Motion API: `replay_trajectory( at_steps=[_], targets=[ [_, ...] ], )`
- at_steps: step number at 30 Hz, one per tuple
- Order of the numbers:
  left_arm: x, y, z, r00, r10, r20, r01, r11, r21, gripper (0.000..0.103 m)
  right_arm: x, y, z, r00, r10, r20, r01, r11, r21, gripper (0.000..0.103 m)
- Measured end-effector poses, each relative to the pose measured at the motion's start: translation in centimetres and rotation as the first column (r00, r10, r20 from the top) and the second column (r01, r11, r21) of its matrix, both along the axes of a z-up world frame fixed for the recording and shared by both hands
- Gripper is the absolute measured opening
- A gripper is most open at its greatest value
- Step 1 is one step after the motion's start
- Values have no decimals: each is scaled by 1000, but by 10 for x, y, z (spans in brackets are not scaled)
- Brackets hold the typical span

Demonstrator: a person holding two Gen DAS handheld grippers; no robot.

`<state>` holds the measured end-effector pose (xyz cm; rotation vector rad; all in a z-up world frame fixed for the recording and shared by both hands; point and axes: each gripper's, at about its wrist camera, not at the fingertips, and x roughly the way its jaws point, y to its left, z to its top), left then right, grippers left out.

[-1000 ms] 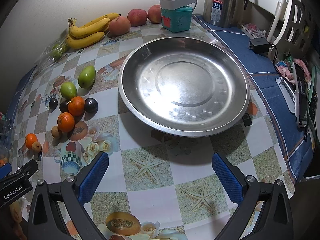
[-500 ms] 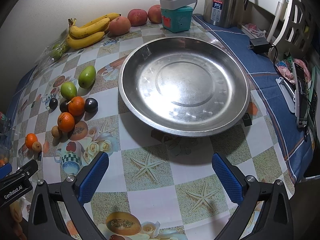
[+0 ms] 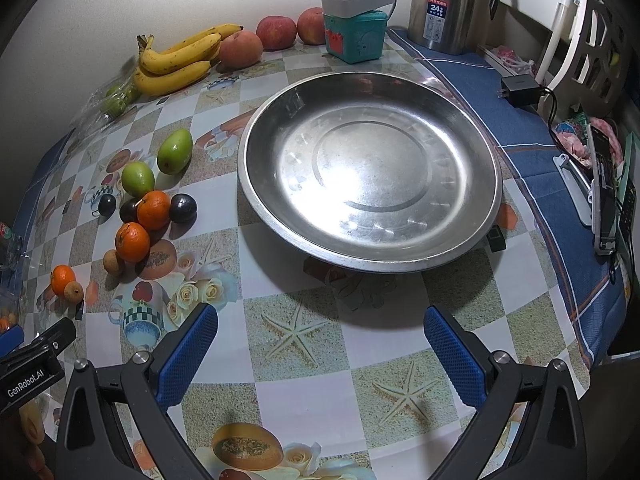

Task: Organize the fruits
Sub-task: 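Move the left tool toward a tangerine while the right tool approaches another tangerine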

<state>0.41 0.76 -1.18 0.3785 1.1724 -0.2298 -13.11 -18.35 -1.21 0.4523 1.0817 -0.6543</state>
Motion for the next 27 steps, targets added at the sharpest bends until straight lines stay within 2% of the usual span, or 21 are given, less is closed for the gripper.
replay_trajectory(
  at_steps=[3,8,14,27],
  targets=[
    [1,2,4,1000,11,10,-11,1000,-14,103,0,0,2,1000,1,9,-1,1000,-5,103],
    [6,12,14,997,62,51,-58,996,-66,103,-2,6,18,996,22,84,-17,997,-69,103],
    [14,21,25,985,91,144,-80,993,-84,103,8,17,27,989,83,121,-71,993,-99,103],
    [37,54,36,969,170,179,-136,972,-191,103,27,30,42,978,124,167,-110,990,-89,103]
  ],
)
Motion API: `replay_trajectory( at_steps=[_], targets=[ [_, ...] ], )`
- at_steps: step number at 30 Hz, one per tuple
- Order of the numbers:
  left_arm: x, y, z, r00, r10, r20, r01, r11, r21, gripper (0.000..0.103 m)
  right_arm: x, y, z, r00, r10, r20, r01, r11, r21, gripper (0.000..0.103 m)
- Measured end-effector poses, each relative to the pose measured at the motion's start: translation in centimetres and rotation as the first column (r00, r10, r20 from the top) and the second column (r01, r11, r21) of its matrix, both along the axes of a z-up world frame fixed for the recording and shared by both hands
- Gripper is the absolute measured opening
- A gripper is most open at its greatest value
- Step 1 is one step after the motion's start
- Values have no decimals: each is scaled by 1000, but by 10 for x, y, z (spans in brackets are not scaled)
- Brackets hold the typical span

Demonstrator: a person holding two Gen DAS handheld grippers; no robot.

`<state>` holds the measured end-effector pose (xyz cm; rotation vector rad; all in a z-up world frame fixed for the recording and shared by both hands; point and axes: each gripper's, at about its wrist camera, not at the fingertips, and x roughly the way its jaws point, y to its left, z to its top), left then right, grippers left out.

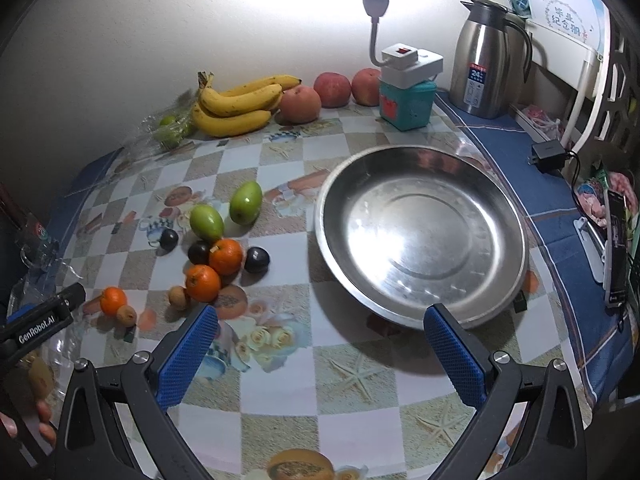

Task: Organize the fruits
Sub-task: 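Move the left tool toward a tangerine while the right tool approaches another tangerine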

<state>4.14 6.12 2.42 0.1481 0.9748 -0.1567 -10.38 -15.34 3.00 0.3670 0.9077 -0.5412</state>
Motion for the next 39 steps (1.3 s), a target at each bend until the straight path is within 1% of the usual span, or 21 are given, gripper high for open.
replay_trajectory(
  at_steps=[5,9,13,17,21,23,25,27,29,31,33,34,35,36,37,38,39],
  targets=[
    [9,11,3,1000,21,-9,-22,999,-27,103,22,9,4,999,35,9,-36,998,52,103],
    [19,24,5,999,39,-23,-40,998,-53,103,42,20,1,997,78,-14,-76,994,83,103],
    [29,35,3,998,45,-37,-47,997,-59,103,57,33,-3,993,116,-32,-112,988,102,103],
    [36,37,-5,998,20,-67,-23,999,-45,103,71,41,-11,989,144,-33,-136,977,164,103],
    [40,33,-17,993,-23,-114,16,998,-62,103,85,47,-22,987,146,-65,-131,973,192,103],
    [42,29,-23,990,-42,-136,35,998,-57,103,89,47,-28,987,138,-78,-119,971,205,103],
    [44,26,-29,984,-60,-168,51,997,-60,103,91,43,-32,990,121,-72,-102,969,224,103],
    [48,24,-34,975,-68,-213,55,996,-68,103,92,39,-34,991,106,-76,-87,971,221,103],
    [49,22,-37,971,-79,-224,60,994,-90,103,94,37,-36,991,105,-88,-85,974,208,103],
    [51,19,-39,972,-83,-221,67,995,-78,103,96,35,-39,991,101,-90,-81,975,205,103],
    [52,16,-42,972,-91,-218,77,995,-71,101,97,33,-44,991,94,-94,-71,973,219,102],
    [54,15,-43,970,-96,-223,81,994,-76,100,97,32,-45,991,91,-95,-68,973,222,101],
    [54,14,-44,968,-102,-230,84,993,-87,95,98,30,-47,992,88,-95,-65,972,227,99],
    [55,13,-46,965,-108,-238,86,991,-99,91,99,30,-49,992,88,-94,-64,971,231,93],
    [56,12,-48,963,-108,-247,85,991,-102,90,100,29,-49,992,87,-93,-63,970,236,87],
    [57,11,-50,962,-108,-252,85,991,-103,87,101,28,-51,992,87,-92,-63,968,242,84],
    [58,10,-52,960,-110,-257,86,991,-103,82,103,28,-52,992,91,-92,-65,966,249,81]
  ],
)
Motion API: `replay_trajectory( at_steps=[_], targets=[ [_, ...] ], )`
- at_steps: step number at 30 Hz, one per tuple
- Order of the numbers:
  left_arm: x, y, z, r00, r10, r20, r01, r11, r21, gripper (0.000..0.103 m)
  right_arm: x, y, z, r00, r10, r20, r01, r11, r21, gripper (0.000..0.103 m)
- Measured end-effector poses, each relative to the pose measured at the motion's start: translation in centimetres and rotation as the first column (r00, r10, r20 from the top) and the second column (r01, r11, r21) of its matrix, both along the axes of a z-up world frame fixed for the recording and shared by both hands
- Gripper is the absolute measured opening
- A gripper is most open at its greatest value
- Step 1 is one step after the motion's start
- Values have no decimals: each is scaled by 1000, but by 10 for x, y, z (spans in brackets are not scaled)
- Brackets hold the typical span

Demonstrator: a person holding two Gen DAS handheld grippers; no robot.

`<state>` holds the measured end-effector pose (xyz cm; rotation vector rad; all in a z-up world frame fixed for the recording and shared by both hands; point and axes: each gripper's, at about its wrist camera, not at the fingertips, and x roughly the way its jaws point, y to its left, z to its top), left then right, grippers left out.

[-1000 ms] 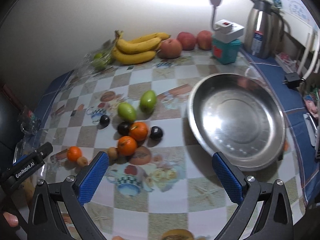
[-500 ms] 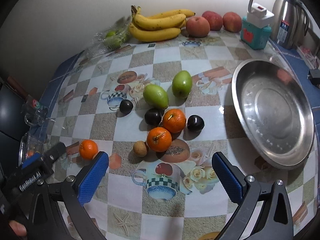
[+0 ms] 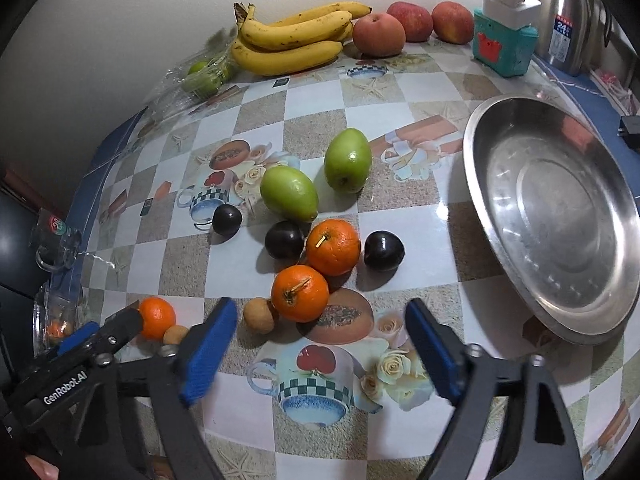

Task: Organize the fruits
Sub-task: 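Move the left tool toward a tangerine while the right tool approaches another tangerine, then close the left tool on a tangerine while the right tool grasps another tangerine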

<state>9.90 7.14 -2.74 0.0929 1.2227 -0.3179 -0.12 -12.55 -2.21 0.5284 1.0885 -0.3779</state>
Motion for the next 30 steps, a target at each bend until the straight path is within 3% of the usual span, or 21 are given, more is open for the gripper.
replay_trajectory(
  at_steps=[4,8,11,16,21,25,30],
  targets=[
    [3,-4,-9,999,-9,-36,9,1000,-21,72,8,0,-8,1000,11,-11,-11,1000,11,65],
    [6,-5,-19,997,-2,-81,-1,999,-46,72,13,-1,-15,1000,6,-23,-6,1000,17,65],
    [7,-6,-24,995,-2,-100,-4,998,-59,63,16,-3,-19,1000,1,-29,0,999,34,64],
    [10,-5,-29,993,9,-120,-18,997,-81,58,18,-4,-24,999,-7,-32,9,998,59,55],
    [10,-5,-29,993,1,-122,-14,994,-106,45,22,-3,-25,1000,3,-23,-1,997,71,46],
    [10,-7,-28,993,-5,-117,-7,995,-102,43,23,-1,-23,1000,9,-14,-8,997,76,38],
    [8,-7,-27,993,-2,-121,-10,995,-96,42,22,-2,-23,1000,10,-4,-9,996,91,37]
  ],
)
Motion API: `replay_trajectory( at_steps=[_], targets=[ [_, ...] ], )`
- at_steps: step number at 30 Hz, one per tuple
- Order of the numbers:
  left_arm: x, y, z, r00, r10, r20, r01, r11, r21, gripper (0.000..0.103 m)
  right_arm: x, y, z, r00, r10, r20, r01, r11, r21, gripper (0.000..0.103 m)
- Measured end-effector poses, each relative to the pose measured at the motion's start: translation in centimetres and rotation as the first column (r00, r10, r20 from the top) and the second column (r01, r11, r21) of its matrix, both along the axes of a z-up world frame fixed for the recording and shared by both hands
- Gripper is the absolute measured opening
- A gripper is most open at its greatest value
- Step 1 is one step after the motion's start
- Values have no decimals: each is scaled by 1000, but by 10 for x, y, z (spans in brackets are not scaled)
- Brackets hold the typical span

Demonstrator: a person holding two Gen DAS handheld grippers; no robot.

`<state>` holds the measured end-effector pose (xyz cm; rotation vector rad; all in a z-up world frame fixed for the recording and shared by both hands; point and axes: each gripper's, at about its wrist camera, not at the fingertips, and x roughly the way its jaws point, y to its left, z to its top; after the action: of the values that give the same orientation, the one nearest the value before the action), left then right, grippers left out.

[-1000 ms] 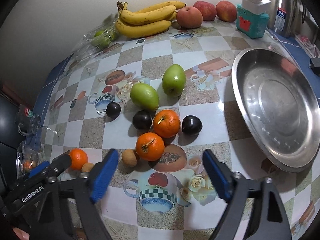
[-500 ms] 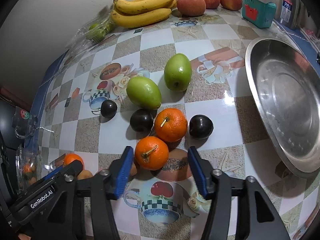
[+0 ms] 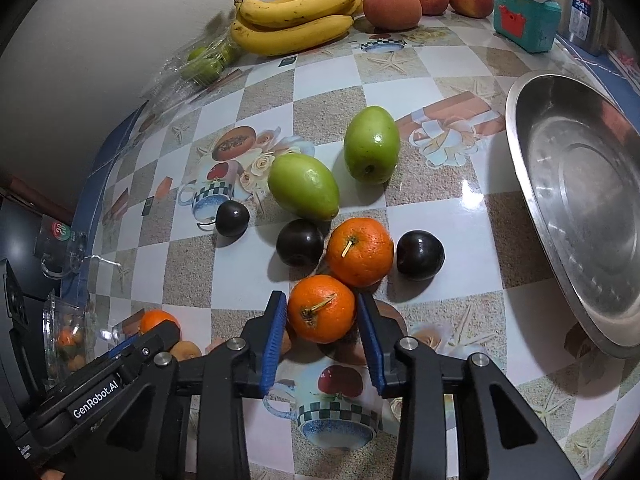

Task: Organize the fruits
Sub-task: 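Close the left tool on a tangerine while the right tool grasps another tangerine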

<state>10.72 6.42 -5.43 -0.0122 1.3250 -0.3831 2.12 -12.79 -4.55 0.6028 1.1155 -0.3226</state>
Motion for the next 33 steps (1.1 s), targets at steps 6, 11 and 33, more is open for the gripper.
replay_trajectory(
  at_steps=[6,11,33],
  targets=[
    [-2,4,3,1000,14,-7,-14,1000,0,42,-5,-3,1,1000,-4,11,4,1000,18,37],
    [-3,5,8,1000,27,-10,-28,1000,-15,42,-8,-2,6,999,1,32,-2,999,33,37],
    [-16,-23,54,992,114,47,-115,993,20,42,-41,-26,43,987,-75,139,63,994,91,37]
  ],
)
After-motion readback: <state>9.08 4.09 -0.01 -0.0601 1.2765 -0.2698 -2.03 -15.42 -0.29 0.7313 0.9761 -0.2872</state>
